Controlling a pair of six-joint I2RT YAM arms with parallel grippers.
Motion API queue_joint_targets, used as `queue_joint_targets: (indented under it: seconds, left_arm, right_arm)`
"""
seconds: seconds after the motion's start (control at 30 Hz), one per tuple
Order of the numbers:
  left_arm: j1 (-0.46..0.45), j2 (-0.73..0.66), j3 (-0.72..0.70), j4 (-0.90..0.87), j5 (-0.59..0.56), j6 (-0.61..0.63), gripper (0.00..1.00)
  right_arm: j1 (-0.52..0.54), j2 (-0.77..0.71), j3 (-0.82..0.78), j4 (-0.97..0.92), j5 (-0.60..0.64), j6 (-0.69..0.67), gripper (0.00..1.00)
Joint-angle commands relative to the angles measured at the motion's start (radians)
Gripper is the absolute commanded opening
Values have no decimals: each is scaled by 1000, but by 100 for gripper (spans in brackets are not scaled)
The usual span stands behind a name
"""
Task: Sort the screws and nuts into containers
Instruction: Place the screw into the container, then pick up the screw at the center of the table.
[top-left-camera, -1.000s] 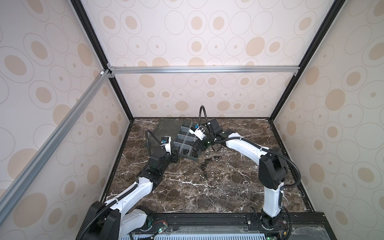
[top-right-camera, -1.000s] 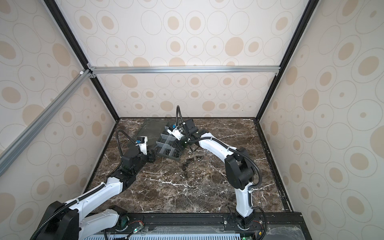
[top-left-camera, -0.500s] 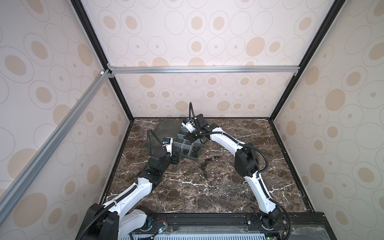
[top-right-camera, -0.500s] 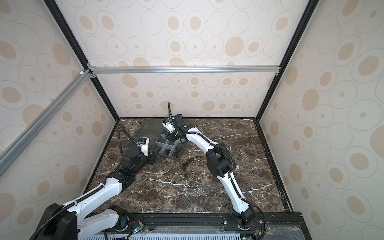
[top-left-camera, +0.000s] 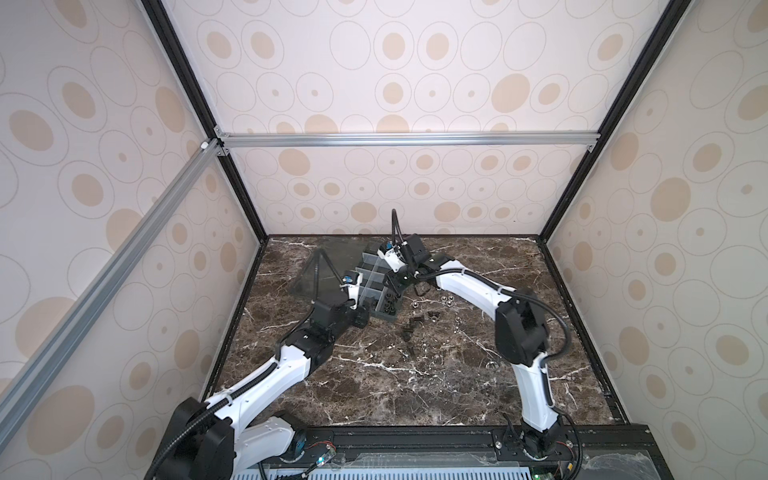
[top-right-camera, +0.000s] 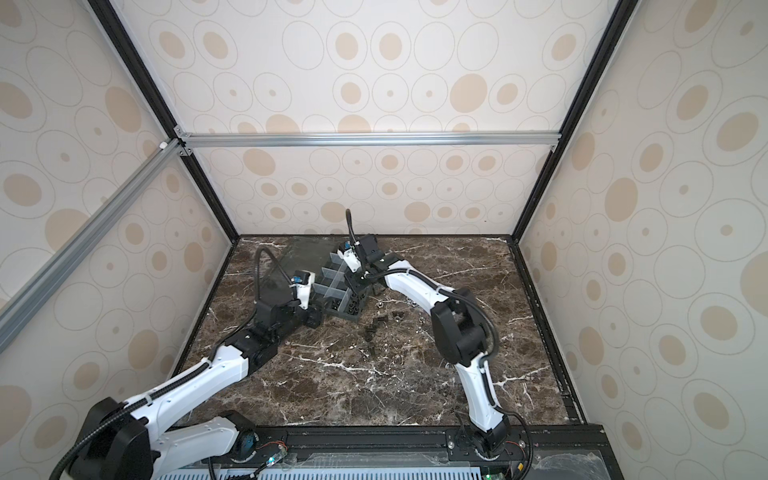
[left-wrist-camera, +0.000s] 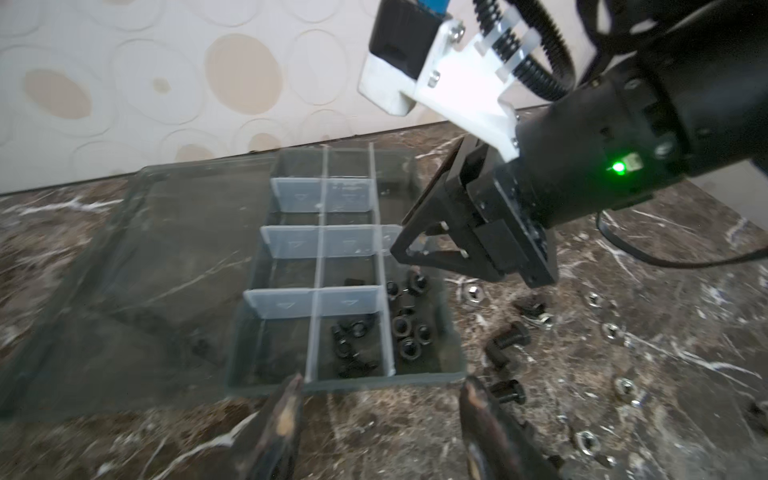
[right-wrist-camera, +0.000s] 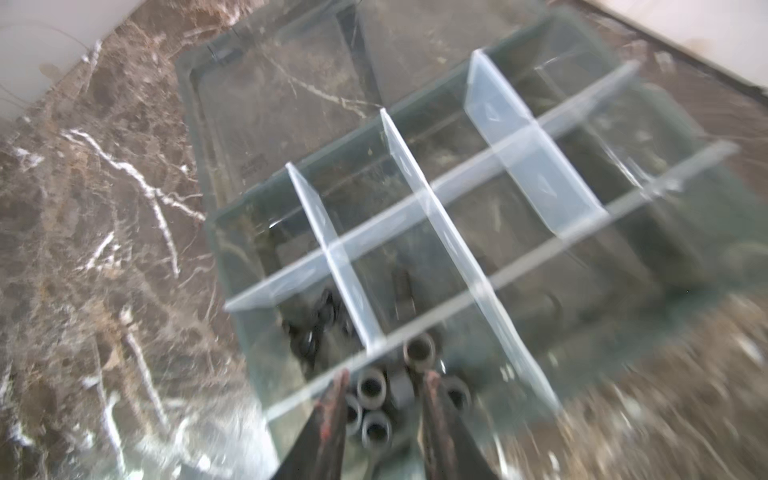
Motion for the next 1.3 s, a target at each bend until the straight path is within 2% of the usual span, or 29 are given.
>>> queue_joint_targets:
  seconds: [0.0,0.1,0.23,0.33,0.43,0.6,0.83,1.17,1.27]
  left_arm:
    - [-79,73,78,-84,4,16,52]
    - [-137,147,83,-61,32,-67,46]
    - [-219,257,135,-129,51,-204,43]
    - [-278,331,168,-184,73,-298,45]
    - [-325,414,220,-253,80,-338,48]
    - [-367,504,283,-324,39,-354,49]
    - [-373,562,303,-377,-49,-388,47]
    - [-371,622,301,-320,-120,-364,43]
    - [-371,637,295,-299,-118,-358,37]
  right_arm:
    - [-34,-240,-242,168,147,124,35]
    - [-61,-435,-511,269,211,183,37]
    - [-59,-596,-728,255,316,203,37]
    - [-55,-677,-911,377,300,199,38]
    - [-50,-711,-1005,424,289,201,40]
    - [-41,-775,-1114,525,294,187,41]
    - [-41,-795,-1145,541,296,167,41]
    - [-41,-736,-1172,617,295,182,42]
    - [-40,-735,-1180,639,297,187,42]
